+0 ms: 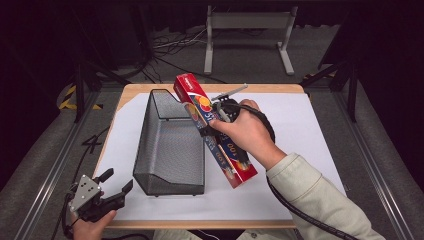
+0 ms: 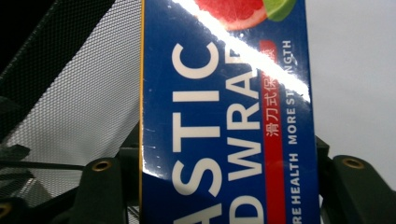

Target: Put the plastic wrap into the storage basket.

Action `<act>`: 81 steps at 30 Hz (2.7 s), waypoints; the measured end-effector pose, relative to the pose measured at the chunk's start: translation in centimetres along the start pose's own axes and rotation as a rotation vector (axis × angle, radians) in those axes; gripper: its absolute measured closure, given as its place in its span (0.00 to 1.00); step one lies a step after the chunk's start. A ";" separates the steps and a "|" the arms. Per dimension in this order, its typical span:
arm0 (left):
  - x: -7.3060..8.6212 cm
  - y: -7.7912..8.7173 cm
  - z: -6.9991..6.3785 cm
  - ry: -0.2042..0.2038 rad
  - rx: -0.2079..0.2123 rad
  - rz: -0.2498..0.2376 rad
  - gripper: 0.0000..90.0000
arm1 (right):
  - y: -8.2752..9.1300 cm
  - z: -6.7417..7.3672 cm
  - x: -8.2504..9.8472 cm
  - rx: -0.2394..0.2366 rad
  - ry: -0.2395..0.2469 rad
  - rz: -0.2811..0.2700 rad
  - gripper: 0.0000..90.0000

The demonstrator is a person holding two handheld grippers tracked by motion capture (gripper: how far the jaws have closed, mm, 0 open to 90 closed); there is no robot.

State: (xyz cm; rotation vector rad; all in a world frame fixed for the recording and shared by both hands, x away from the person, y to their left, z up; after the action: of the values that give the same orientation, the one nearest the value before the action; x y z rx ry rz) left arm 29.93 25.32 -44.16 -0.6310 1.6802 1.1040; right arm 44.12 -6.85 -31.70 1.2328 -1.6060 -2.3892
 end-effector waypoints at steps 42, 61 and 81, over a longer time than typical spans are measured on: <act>-0.2 0.2 -0.1 -0.005 0.012 -0.013 0.29 | -7.8 4.5 -0.4 -0.071 -0.110 0.133 0.44; -0.1 0.3 -0.1 -0.002 0.012 -0.012 0.29 | -10.1 4.2 -0.1 0.029 -0.090 0.229 0.43; -0.1 0.2 -0.1 -0.002 0.015 -0.011 0.29 | -10.6 4.4 -0.6 0.071 -0.045 0.250 0.41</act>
State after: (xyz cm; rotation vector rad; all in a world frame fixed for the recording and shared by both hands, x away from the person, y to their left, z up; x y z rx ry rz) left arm 29.73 25.32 -44.01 -0.6287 1.6799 1.0829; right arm 46.12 1.86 -38.97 0.9285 -1.7544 -2.2401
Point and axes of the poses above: each handheld gripper's, and its own axes: y roughly backward along the jaws, x roughly out of its underside, z roughly to its left, the point moved 4 cm from there along -y, roughly forward along the jaws, and after that the axes turned 7 degrees about y, right-handed, at the moved point
